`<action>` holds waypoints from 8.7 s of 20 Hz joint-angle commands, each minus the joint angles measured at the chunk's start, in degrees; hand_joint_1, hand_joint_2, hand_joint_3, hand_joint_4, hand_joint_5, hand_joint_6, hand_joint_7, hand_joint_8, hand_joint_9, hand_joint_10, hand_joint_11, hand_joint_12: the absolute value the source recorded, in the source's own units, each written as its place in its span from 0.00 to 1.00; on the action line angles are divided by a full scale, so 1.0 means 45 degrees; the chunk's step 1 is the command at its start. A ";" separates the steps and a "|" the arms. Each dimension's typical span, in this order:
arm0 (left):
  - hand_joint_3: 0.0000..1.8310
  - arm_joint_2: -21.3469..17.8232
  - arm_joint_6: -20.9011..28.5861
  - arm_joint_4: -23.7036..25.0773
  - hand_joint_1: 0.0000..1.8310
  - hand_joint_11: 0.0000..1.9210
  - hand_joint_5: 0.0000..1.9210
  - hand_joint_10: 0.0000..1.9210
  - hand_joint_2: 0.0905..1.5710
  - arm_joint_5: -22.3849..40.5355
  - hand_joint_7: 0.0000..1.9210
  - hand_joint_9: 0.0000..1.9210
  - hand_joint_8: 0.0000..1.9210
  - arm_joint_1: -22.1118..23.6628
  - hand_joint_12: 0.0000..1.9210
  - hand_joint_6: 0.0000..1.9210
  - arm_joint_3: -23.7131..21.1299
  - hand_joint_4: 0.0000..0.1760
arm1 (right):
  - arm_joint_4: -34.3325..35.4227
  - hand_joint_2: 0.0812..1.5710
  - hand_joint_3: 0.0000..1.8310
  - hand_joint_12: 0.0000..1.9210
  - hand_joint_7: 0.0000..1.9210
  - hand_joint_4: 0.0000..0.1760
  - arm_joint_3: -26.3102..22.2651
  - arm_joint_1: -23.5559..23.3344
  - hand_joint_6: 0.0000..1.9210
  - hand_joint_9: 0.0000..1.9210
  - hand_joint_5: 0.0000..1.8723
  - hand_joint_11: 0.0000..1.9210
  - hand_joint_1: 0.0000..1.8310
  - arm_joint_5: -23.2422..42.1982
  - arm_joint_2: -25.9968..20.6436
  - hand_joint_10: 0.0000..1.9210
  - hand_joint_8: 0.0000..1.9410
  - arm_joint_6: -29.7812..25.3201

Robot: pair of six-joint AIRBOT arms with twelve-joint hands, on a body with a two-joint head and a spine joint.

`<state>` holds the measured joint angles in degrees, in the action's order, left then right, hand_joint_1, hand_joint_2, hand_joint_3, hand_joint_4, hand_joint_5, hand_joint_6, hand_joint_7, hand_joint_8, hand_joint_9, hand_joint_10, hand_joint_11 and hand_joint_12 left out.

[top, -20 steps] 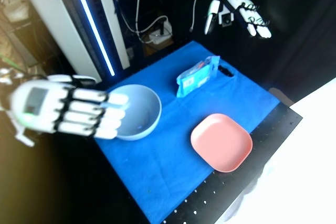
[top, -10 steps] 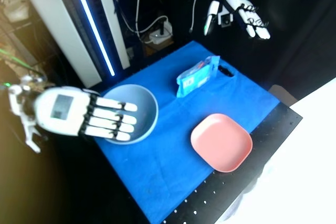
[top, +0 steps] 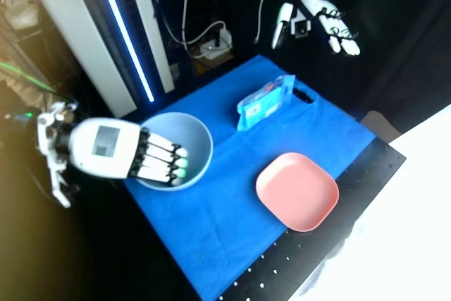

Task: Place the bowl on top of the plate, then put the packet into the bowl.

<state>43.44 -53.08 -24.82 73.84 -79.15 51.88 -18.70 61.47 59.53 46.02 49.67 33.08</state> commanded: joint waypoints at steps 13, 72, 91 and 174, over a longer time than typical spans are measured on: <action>0.00 0.0182 0.0260 -0.0070 0.30 0.00 0.00 0.00 0.53 0.1512 0.00 0.00 0.00 -0.0041 0.00 0.00 0.0107 1.00 | -0.0246 0.86 0.00 1.00 0.71 0.00 0.0215 -0.1546 1.00 0.76 0.46 0.73 0.46 0.1084 0.0053 1.00 1.00 -0.0038; 0.00 0.0413 0.0776 0.0156 0.30 0.00 0.00 0.00 0.52 0.1391 0.00 0.00 0.00 0.0022 0.00 0.00 0.0580 1.00 | -0.2678 0.77 0.00 0.63 0.27 0.16 0.6497 -0.7803 0.02 0.33 0.19 0.24 0.08 -0.4290 0.7731 0.24 0.07 0.0324; 0.00 0.0487 0.0814 0.0070 0.29 0.00 0.00 0.00 0.52 0.1376 0.00 0.00 0.00 0.0018 0.00 0.00 0.0532 1.00 | -0.3558 0.78 0.00 0.47 0.22 0.00 0.5782 -0.7329 0.00 0.28 0.18 0.12 0.13 -0.4818 0.6502 0.01 0.00 0.0321; 0.00 0.3942 0.1440 0.6188 0.75 0.43 0.42 0.66 0.72 -0.6056 0.44 0.47 0.62 0.7269 0.59 0.57 0.3996 0.00 | 0.6079 0.60 0.00 0.00 0.00 0.69 -0.0831 0.2007 0.00 0.00 0.00 0.00 0.20 0.7618 -0.0789 0.00 0.00 0.0324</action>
<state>61.10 -46.94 3.75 39.05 -46.92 69.87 7.44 57.69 69.12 73.45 46.11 34.74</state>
